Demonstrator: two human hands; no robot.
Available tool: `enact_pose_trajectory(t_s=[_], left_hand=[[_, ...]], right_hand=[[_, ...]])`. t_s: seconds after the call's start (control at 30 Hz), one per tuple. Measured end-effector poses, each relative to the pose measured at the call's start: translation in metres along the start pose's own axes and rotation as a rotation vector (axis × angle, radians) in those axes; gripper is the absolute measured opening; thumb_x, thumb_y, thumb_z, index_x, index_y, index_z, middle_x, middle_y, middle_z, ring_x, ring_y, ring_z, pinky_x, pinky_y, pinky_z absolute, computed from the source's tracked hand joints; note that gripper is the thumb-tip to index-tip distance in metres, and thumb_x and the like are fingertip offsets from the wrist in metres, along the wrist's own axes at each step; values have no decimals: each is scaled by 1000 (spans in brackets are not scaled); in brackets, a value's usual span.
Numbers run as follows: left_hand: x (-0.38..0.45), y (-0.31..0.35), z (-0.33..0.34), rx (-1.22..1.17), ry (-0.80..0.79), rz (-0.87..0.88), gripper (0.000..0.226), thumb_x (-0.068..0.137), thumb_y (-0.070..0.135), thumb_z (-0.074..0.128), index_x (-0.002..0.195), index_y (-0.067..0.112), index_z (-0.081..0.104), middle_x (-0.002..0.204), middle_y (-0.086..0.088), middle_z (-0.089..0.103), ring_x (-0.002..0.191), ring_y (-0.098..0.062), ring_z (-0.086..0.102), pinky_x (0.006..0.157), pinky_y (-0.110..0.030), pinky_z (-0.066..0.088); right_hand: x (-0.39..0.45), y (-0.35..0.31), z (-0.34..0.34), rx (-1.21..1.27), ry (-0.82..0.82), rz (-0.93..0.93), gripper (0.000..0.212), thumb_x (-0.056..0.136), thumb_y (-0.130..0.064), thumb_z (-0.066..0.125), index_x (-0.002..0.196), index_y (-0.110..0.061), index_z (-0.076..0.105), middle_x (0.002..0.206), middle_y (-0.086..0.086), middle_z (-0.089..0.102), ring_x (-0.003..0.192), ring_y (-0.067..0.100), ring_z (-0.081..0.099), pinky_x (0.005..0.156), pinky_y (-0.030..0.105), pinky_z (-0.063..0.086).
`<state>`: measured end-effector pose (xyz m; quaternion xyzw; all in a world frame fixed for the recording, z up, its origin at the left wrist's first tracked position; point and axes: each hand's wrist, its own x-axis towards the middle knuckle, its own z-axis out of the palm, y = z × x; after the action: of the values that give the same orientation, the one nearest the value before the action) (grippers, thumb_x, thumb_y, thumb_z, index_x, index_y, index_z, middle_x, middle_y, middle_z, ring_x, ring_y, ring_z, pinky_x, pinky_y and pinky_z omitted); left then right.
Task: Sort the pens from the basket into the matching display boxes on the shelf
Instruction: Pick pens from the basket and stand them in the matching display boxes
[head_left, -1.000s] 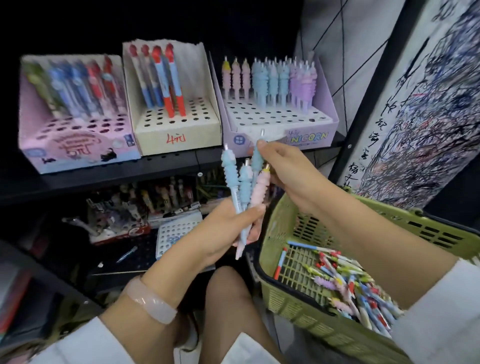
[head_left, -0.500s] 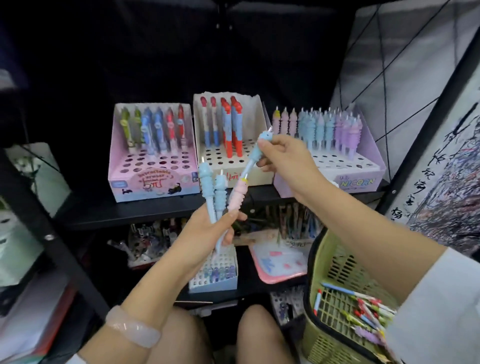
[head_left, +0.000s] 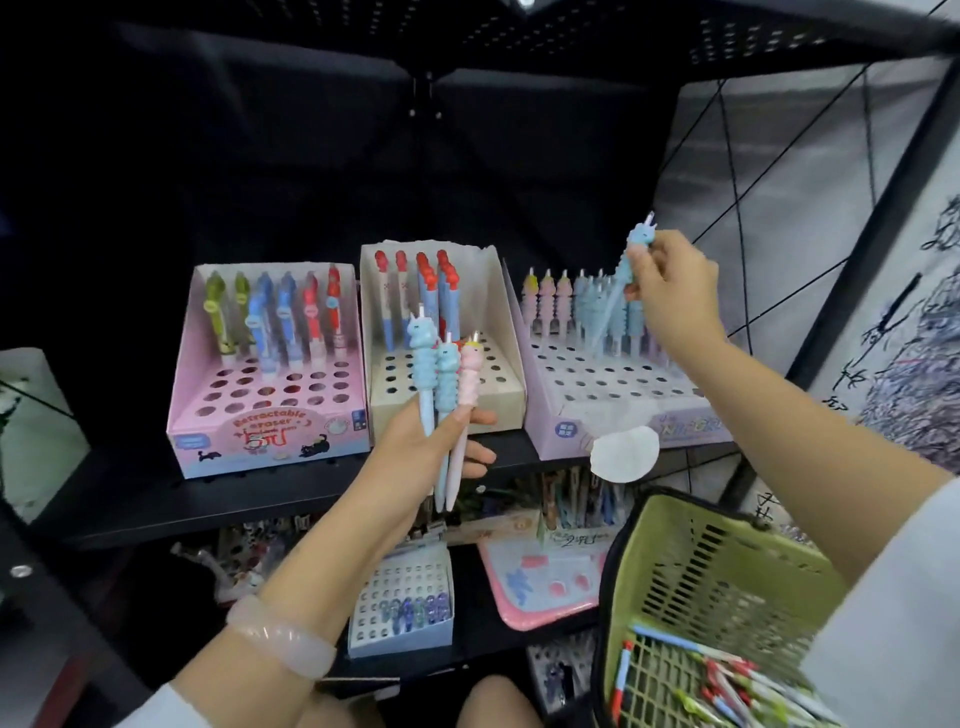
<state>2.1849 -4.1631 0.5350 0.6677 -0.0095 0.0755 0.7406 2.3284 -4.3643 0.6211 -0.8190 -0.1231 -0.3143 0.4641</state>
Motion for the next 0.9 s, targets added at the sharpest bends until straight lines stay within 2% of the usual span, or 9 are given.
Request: enact_pose_trajectory(t_s=[0.07, 0.2, 0.33, 0.43, 0.6, 0.73, 0.83, 0.87, 0.9], left_hand=[[5, 0, 5, 15, -18, 14, 27, 95, 19, 46, 118, 5, 52, 98, -4, 68, 62, -12, 66, 59, -24, 56], [13, -2, 13, 57, -29, 27, 24, 96, 19, 46, 116, 10, 52, 97, -1, 69, 62, -12, 66, 60, -25, 56], [17, -8, 18, 78, -37, 27, 16, 96, 19, 45, 109, 14, 54, 95, 3, 70, 63, -11, 66, 61, -26, 57], [19, -10, 20, 72, -32, 33, 18, 95, 20, 47, 109, 13, 55, 91, 5, 71, 63, -11, 66, 59, -23, 55], [21, -13, 24, 55, -43, 49, 17, 95, 19, 46, 111, 20, 53, 90, 6, 72, 57, -10, 60, 54, -21, 50], [22, -14, 24, 54, -43, 61, 18, 96, 19, 46, 112, 23, 53, 93, 2, 72, 56, -10, 56, 53, -21, 48], [24, -14, 25, 46, -39, 73, 16, 96, 18, 46, 110, 22, 54, 92, 3, 72, 57, -10, 56, 54, -21, 48], [24, -14, 27, 34, -39, 78, 15, 96, 18, 47, 109, 21, 54, 92, 3, 72, 57, -10, 57, 53, -21, 48], [24, -13, 29, 24, -39, 83, 15, 95, 17, 47, 108, 20, 54, 91, 3, 72, 56, -10, 57, 53, -21, 48]], right_hand=[[6, 10, -7, -64, -21, -29, 23, 97, -22, 48, 105, -2, 56, 84, 7, 61, 71, 17, 62, 69, 23, 46], [6, 28, -6, -193, -80, -41, 24, 97, -21, 48, 105, 0, 56, 82, 5, 59, 78, 25, 65, 73, 26, 46], [11, 38, -3, -220, -117, -49, 24, 97, -23, 48, 103, -1, 55, 87, 13, 64, 84, 33, 66, 80, 43, 52], [12, 46, 1, -247, -197, -19, 25, 97, -20, 48, 106, 1, 56, 93, 18, 67, 83, 31, 67, 80, 46, 52], [5, 54, 14, -340, -380, 20, 26, 95, -18, 51, 109, 3, 55, 87, 21, 68, 85, 32, 65, 72, 33, 47], [-4, 57, 15, -308, -304, 88, 27, 92, -22, 57, 109, -2, 54, 88, 11, 64, 78, 23, 57, 68, 28, 40], [-16, 37, 13, -252, -123, -24, 18, 91, -24, 57, 103, -10, 55, 89, -3, 55, 74, 12, 49, 63, 19, 33], [-23, 27, 14, -173, -162, -45, 13, 91, -25, 56, 98, -14, 57, 87, -5, 56, 72, 8, 50, 62, 15, 35], [-31, 17, 15, -63, -276, -30, 9, 92, -27, 55, 93, -18, 58, 86, -7, 58, 72, 5, 52, 61, 10, 37]])
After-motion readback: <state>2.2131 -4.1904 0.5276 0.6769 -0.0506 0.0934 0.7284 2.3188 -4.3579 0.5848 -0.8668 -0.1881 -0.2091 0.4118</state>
